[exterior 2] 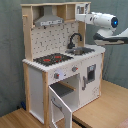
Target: Play with the kitchen
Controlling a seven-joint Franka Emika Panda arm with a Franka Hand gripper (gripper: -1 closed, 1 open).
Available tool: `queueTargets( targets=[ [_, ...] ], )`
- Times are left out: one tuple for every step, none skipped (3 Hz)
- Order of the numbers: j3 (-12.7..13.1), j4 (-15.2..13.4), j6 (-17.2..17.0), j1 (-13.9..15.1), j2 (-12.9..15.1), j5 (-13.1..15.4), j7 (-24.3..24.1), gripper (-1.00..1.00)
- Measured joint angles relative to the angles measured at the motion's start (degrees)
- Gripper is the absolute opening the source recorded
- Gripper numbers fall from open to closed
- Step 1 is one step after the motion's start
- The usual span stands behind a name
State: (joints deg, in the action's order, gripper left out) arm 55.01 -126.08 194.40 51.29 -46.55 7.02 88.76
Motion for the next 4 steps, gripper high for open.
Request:
queueTargets(
  targets=[
    [-3.01, -2.85, 1.25, -3.99, 0.0, 0.07, 1.13, -1.0],
    [-5.2, -3.26, 1.85, -6.93, -0.56, 0.08, 1.88, -1.0],
    [-5.37, -3.03, 1.74, -7.27, -0.79, 0.08, 1.88, 1.0],
    [-6.15, -2.75, 1.37, -8.76, -1.72, 0.08, 1.9, 1.0]
  ],
)
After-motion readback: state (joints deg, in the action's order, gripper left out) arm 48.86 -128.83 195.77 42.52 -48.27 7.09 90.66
